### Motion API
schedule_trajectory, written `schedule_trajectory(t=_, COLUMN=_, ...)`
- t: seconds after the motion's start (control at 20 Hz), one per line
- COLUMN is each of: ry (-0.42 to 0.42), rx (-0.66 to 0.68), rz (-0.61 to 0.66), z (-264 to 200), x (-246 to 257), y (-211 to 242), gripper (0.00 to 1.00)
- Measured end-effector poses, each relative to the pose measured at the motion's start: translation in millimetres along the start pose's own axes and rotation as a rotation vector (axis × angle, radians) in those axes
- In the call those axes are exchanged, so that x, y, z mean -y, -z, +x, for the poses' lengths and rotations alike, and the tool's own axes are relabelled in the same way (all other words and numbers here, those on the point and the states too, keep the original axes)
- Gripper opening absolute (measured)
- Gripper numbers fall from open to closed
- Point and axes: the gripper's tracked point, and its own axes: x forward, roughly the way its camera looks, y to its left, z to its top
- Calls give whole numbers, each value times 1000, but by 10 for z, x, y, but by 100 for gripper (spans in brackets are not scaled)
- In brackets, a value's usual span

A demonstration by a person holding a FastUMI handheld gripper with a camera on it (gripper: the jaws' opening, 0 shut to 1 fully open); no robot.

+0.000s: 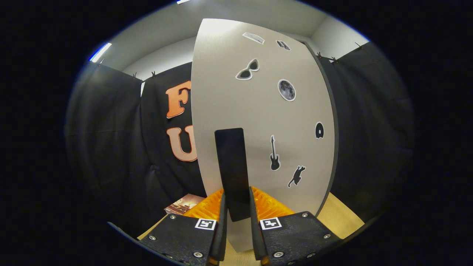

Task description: Open the shoe cabinet door, grab the shoes and put them into the shoe cabinet, then close the shoe cabinet door.

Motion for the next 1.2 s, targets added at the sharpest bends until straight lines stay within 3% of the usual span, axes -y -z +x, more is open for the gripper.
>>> schedule_trajectory(t=0.4, ry=43, rx=19, rz=41, z=-362, x=370, y=-9, gripper=29)
schedule_trajectory(t=0.55, ry=72, rx=24, rz=32, z=-454, x=510, y=-10, gripper=22)
schedule_trajectory(t=0.7, ry=92, rx=25, rz=29, z=-545, x=638, y=-18, gripper=22)
schedule_trajectory(t=1.2, ry=143, rx=52, rz=32, z=-604, x=957, y=-74, gripper=22)
